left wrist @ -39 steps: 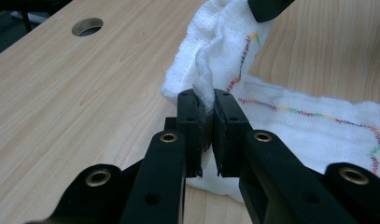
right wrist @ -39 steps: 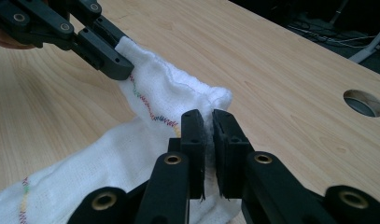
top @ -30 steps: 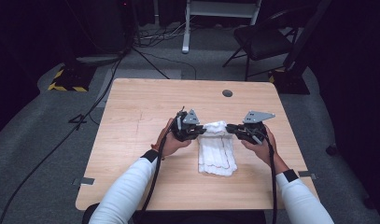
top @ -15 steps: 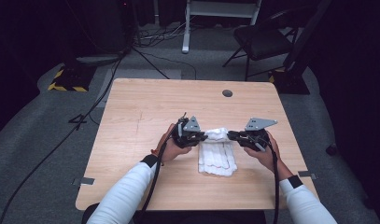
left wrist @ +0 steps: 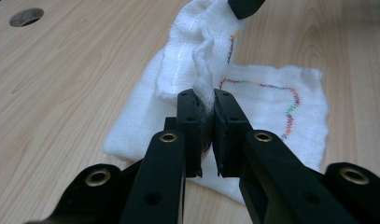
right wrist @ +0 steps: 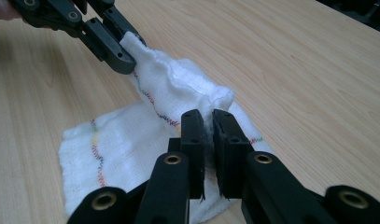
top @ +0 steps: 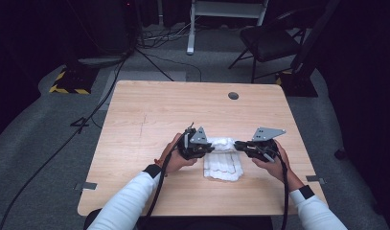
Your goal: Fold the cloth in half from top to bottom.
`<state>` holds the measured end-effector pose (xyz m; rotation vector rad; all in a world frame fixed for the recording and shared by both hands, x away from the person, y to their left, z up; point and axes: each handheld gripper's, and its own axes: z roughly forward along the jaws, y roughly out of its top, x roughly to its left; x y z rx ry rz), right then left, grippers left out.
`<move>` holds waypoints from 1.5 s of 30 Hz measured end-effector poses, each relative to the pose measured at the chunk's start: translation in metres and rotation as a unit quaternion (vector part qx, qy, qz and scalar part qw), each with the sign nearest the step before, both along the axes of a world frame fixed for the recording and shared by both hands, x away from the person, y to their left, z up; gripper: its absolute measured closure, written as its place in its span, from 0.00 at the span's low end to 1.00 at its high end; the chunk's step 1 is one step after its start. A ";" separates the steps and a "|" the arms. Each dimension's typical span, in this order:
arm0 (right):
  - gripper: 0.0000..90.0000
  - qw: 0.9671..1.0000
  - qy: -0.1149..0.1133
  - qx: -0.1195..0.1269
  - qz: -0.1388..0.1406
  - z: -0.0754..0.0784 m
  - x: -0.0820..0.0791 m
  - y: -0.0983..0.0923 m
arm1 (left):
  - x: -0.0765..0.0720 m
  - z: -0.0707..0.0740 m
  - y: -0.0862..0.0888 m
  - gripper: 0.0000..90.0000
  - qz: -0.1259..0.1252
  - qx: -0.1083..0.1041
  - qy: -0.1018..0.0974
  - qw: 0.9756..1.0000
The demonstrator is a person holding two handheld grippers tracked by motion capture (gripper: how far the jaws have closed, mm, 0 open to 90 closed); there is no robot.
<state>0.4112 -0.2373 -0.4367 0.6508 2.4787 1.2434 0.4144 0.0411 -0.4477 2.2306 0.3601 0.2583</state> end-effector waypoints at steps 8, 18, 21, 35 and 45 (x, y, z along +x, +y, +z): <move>0.93 1.000 0.011 -0.009 0.015 -0.006 -0.011 0.000 | -0.014 -0.006 -0.003 0.91 -0.015 0.015 0.008 1.000; 0.93 0.999 0.022 -0.025 0.026 -0.015 -0.021 -0.002 | -0.024 -0.012 -0.008 0.91 -0.034 0.033 0.006 0.999; 0.93 0.999 0.023 -0.026 0.029 -0.015 -0.025 -0.003 | -0.026 -0.013 -0.008 0.91 -0.038 0.035 0.005 0.999; 0.93 0.998 0.032 -0.039 0.041 -0.024 -0.038 -0.001 | -0.035 -0.022 -0.004 0.90 -0.055 0.044 0.017 0.997; 0.92 0.997 0.038 -0.045 0.041 -0.028 -0.044 -0.004 | -0.038 -0.026 -0.006 0.89 -0.059 0.055 0.021 0.996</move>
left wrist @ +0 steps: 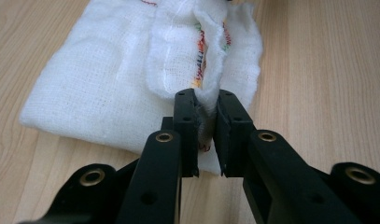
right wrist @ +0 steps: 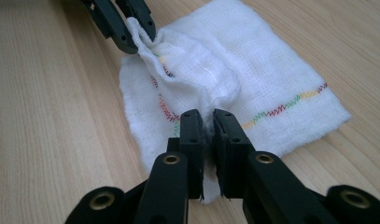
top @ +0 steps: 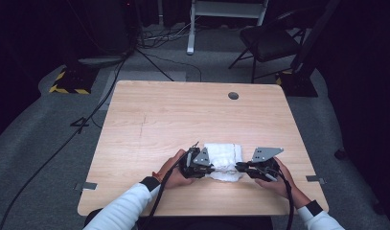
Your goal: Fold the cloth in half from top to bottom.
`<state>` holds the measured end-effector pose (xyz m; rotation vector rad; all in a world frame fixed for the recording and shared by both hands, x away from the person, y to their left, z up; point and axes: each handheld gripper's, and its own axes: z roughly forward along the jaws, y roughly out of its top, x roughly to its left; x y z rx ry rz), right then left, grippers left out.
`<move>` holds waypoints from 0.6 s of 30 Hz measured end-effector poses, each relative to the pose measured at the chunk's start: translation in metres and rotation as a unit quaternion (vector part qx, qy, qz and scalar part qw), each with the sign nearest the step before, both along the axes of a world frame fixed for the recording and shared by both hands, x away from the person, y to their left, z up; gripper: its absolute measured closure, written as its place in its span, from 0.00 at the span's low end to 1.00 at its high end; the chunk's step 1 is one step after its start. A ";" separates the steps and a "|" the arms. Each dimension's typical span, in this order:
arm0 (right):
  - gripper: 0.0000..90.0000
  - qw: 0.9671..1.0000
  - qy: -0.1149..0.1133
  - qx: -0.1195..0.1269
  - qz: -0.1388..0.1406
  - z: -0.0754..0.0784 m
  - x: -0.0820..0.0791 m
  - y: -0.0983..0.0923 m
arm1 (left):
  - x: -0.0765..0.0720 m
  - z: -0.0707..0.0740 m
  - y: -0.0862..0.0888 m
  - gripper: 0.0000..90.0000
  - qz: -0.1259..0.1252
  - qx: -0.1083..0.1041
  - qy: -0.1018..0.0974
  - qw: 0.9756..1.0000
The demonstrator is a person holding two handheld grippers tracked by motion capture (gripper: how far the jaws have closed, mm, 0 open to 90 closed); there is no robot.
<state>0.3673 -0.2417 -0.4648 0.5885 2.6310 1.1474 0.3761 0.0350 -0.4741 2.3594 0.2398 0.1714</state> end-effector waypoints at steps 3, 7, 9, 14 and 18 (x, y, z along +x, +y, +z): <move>0.92 1.000 0.002 -0.002 0.000 -0.001 -0.001 -0.001 | 0.000 -0.002 0.000 0.88 -0.001 0.000 0.002 1.000; 0.92 1.000 0.006 -0.006 0.001 -0.004 -0.003 -0.002 | -0.001 -0.003 -0.001 0.88 -0.003 0.006 0.002 1.000; 0.92 1.000 0.008 -0.009 0.002 -0.006 -0.003 -0.003 | -0.001 -0.004 -0.001 0.88 -0.002 0.005 0.003 1.000; 0.92 1.000 0.013 -0.009 0.010 -0.008 -0.008 -0.005 | -0.007 -0.005 0.002 0.85 -0.005 0.012 -0.003 1.000; 0.92 1.000 0.013 -0.013 0.014 -0.008 -0.010 -0.006 | -0.011 -0.005 0.005 0.82 -0.002 0.012 -0.007 1.000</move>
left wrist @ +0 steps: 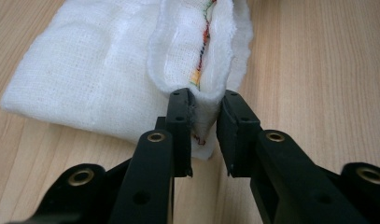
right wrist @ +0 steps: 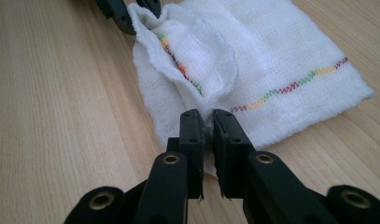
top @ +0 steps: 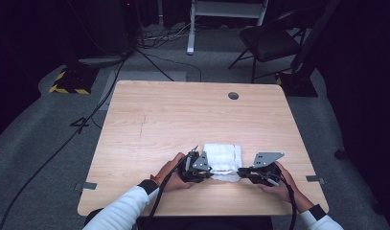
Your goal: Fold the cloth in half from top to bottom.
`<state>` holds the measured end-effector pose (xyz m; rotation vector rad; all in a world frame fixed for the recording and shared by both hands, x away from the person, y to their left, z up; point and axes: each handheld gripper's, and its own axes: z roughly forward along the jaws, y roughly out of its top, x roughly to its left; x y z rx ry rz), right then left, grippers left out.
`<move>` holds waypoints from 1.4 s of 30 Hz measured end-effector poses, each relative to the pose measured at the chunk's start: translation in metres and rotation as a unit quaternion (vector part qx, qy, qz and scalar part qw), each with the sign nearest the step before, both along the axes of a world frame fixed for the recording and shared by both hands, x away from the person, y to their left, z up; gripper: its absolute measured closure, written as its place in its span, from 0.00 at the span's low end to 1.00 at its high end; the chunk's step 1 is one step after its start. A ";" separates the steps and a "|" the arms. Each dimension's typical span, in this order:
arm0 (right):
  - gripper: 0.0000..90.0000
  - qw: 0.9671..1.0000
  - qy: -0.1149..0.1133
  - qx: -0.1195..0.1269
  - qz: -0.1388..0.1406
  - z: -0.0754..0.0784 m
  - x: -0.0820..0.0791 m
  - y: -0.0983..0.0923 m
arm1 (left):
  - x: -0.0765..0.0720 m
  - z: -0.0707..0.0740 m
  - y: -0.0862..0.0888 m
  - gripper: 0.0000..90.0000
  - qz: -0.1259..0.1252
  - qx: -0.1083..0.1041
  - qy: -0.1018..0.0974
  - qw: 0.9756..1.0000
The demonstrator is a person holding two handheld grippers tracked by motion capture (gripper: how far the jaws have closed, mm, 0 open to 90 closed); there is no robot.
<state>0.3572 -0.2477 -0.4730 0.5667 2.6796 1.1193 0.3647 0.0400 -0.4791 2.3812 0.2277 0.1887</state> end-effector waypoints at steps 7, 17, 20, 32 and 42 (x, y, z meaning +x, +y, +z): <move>0.92 1.000 -0.002 -0.003 0.002 -0.001 -0.006 -0.004 | -0.004 -0.002 0.006 0.82 0.000 0.002 0.002 1.000; 0.88 1.000 -0.006 -0.003 0.000 -0.001 -0.009 -0.006 | -0.007 -0.002 0.013 0.83 0.005 0.003 0.004 1.000; 0.88 1.000 -0.006 -0.002 -0.002 -0.001 -0.011 -0.007 | -0.008 -0.001 0.017 0.83 0.010 0.000 0.005 1.000; 0.85 1.000 -0.006 0.006 -0.016 0.001 -0.016 -0.018 | -0.010 0.006 0.026 0.81 0.025 -0.015 0.002 1.000; 0.68 0.999 -0.030 0.015 -0.042 0.011 -0.011 -0.018 | -0.001 0.015 0.024 0.67 0.053 -0.039 -0.013 0.998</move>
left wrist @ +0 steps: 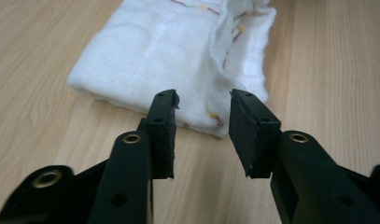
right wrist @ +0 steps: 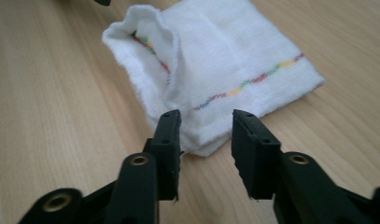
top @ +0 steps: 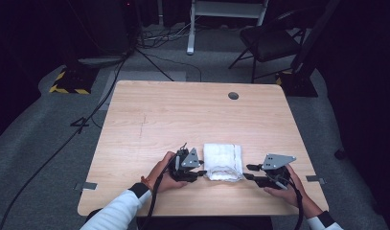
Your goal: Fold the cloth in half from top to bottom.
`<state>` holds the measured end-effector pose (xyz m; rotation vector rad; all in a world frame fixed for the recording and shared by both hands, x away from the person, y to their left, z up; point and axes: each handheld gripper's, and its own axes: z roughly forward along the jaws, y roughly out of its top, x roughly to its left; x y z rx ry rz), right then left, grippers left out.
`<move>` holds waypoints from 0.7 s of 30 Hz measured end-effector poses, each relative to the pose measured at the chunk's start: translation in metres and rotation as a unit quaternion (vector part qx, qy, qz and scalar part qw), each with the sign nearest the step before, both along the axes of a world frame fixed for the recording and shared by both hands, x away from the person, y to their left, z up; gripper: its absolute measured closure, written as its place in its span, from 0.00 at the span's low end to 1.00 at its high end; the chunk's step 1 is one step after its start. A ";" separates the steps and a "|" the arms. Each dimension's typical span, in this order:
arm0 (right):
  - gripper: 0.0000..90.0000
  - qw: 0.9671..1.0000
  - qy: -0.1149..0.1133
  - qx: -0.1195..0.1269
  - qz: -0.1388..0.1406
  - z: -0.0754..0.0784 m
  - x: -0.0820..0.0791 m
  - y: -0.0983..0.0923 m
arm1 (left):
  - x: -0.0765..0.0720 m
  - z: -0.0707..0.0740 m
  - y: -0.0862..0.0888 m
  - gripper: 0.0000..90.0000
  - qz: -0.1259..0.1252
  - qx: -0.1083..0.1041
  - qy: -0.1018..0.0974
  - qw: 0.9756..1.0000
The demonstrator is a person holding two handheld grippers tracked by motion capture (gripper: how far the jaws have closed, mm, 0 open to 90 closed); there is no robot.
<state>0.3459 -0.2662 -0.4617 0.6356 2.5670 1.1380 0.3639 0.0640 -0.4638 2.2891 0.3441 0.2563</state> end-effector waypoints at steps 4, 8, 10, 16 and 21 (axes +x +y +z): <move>0.60 1.000 -0.009 0.006 -0.013 0.004 0.008 0.004 | 0.010 0.001 -0.005 0.52 0.034 -0.006 0.005 0.999; 0.53 1.000 -0.001 -0.001 -0.023 -0.001 0.015 0.010 | 0.017 -0.003 -0.017 0.41 0.041 0.000 0.014 0.999; 0.49 1.000 0.003 -0.009 -0.024 -0.004 0.017 0.013 | 0.017 -0.006 -0.023 0.39 0.035 0.013 0.014 0.999; 0.43 0.999 0.010 -0.040 -0.005 -0.012 0.014 0.019 | 0.011 -0.014 -0.027 0.35 0.009 0.054 0.015 0.998; 0.40 0.997 0.015 -0.069 0.006 -0.018 0.009 0.020 | 0.006 -0.019 -0.023 0.32 0.007 0.091 -0.006 0.996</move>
